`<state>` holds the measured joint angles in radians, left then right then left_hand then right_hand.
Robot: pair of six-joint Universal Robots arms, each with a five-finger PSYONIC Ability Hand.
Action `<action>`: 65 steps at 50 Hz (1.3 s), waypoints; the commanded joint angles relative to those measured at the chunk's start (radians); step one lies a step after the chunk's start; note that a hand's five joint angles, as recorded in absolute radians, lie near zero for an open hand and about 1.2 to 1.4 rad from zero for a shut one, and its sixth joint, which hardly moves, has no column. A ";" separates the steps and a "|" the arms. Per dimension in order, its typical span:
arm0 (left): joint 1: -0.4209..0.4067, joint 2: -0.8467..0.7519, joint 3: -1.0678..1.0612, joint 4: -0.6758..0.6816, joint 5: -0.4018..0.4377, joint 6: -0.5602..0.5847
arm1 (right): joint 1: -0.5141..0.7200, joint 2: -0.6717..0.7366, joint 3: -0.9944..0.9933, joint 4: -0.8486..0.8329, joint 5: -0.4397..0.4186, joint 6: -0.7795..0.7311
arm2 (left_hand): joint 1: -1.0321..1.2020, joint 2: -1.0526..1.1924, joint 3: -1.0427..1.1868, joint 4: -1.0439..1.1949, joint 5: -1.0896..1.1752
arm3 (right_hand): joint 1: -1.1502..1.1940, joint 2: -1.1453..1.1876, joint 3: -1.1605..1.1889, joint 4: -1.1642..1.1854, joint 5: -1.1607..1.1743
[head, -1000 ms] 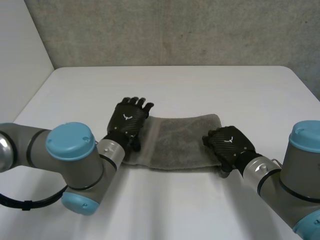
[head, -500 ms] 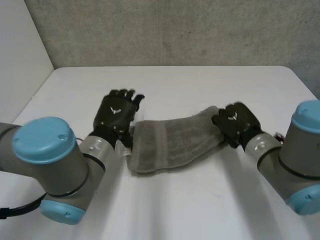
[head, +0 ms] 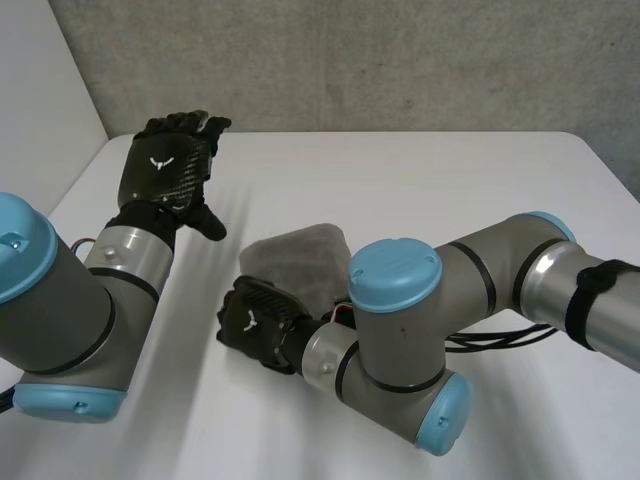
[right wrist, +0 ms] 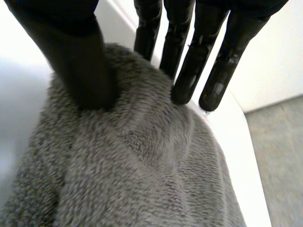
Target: Fold the towel.
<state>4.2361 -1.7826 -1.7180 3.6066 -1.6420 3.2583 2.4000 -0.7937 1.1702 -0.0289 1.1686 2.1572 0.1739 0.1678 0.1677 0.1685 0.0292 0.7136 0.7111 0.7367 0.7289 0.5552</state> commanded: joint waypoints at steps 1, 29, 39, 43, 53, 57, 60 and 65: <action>0.001 -0.014 0.014 0.007 0.004 0.000 | -0.015 -0.189 0.115 -0.115 0.120 0.240 | 0.004 0.010 0.011 0.010 -0.025 | -0.539 -0.537 -0.562 -0.554 -0.555; -0.091 -0.362 0.071 -0.036 0.001 0.004 | -0.242 -0.087 0.144 -0.046 0.249 0.773 | 0.001 0.008 0.008 0.007 -0.028 | -0.539 -0.537 -0.562 -0.554 -0.555; -0.087 -0.339 0.130 -0.106 -0.004 0.000 | -0.245 -0.113 0.117 -0.042 0.250 0.774 | 0.001 0.008 0.008 0.007 -0.028 | -0.539 -0.537 -0.562 -0.554 -0.555; -0.082 -0.230 0.140 -0.114 -0.002 0.000 | -0.265 -0.229 0.120 -0.042 0.250 0.779 | 0.001 0.008 0.008 0.007 -0.028 | -0.539 -0.537 -0.562 -0.554 -0.555; -0.056 0.006 0.196 -0.152 -0.002 0.000 | -0.363 -0.528 0.132 0.012 0.305 0.787 | 0.001 0.008 0.008 0.007 -0.028 | -0.539 -0.537 -0.562 -0.554 -0.555; -0.036 0.060 0.245 -0.256 -0.016 -0.003 | -0.392 -0.552 0.123 0.044 0.386 0.788 | 0.001 0.008 0.008 0.007 -0.028 | -0.539 -0.537 -0.562 -0.554 -0.555; -0.021 0.066 0.287 -0.334 -0.057 -0.023 | -0.400 -0.556 0.111 0.058 0.462 0.785 | 0.001 0.008 0.008 0.007 -0.028 | -0.539 -0.537 -0.562 -0.554 -0.555; 0.007 0.072 0.337 -0.431 -0.094 -0.086 | -0.404 -0.555 0.080 0.087 0.496 0.787 | 0.001 0.008 0.008 0.007 -0.028 | -0.539 -0.537 -0.562 -0.554 -0.555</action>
<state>4.2145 -1.7121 -1.4369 3.2855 -1.6943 3.2319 2.0022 -1.3553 1.2815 0.0257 1.6065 2.9433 0.1707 0.1657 0.1661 0.1659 0.0265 0.2226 0.2320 0.2416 0.2566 0.0605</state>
